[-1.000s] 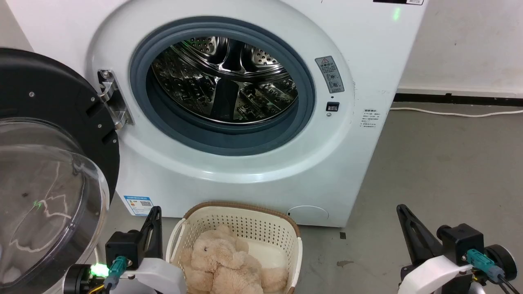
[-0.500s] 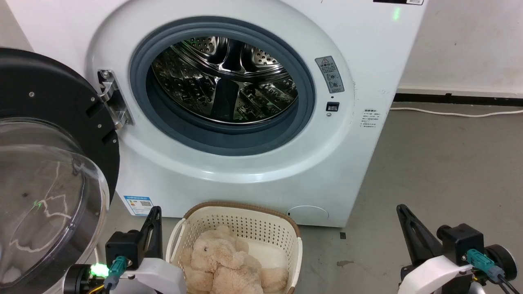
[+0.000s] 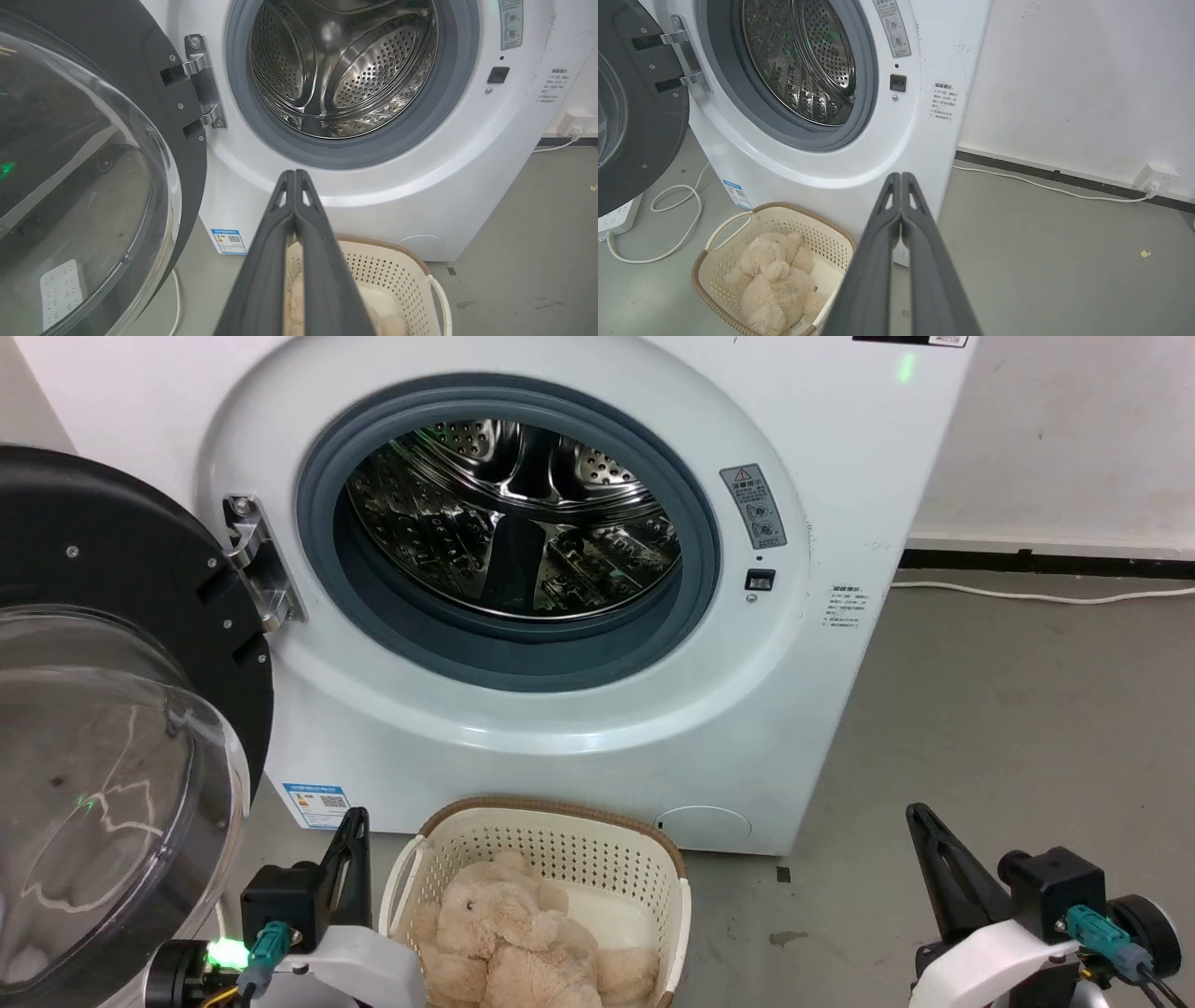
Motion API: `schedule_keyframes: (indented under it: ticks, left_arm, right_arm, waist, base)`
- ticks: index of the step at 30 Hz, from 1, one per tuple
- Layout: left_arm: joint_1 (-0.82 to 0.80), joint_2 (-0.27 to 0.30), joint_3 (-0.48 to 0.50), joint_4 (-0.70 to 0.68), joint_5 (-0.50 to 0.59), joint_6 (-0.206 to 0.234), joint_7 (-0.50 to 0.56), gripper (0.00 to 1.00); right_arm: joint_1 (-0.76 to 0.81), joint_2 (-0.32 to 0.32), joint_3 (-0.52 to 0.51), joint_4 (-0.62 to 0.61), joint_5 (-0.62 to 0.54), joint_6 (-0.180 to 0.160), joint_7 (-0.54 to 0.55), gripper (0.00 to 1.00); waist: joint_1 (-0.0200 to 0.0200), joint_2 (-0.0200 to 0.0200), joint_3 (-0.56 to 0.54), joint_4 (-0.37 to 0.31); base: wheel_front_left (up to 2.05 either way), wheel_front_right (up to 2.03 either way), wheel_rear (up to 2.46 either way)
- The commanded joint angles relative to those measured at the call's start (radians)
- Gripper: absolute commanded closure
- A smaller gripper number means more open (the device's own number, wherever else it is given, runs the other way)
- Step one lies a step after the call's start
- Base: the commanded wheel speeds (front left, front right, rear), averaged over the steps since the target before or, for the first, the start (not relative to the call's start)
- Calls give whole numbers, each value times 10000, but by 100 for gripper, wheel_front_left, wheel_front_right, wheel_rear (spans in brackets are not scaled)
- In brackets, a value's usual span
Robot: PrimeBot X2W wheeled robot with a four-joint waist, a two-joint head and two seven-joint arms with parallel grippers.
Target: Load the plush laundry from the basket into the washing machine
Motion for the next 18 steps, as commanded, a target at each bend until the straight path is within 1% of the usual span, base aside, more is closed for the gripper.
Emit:
schedule_keyframes:
  ticks: [1, 7, 8, 9, 18]
  left_arm:
    - [-143, -1, 32, -47, 26, -55, 3, 100]
    - [-143, -1, 32, -47, 26, -55, 3, 100]
    - [4, 0, -4, 1, -6, 4, -2, 100]
    - [10, 0, -13, 3, -9, 4, -4, 0]
    - [49, 0, -185, 21, -240, 46, -159, 0]
  right_arm:
    - [-115, -20, -20, -43, -76, 8, 3, 100]
    - [-115, -20, -20, -43, -76, 8, 3, 100]
    - [3, 0, 5, 2, 9, 0, -1, 100]
    - [6, 0, 10, 6, 14, 0, -3, 0]
    - [89, -1, 93, 50, 262, 1, -147, 0]
  waist:
    - [0, 0, 0, 0]
    - [0, 0, 0, 0]
    - [0, 0, 0, 0]
    - [0, 0, 0, 0]
    - [0, 0, 1, 17]
  base:
    - [0, 0, 0]
    - [0, 0, 0]
    - [0, 0, 0]
    - [0, 0, 0]
    - [0, 0, 0]
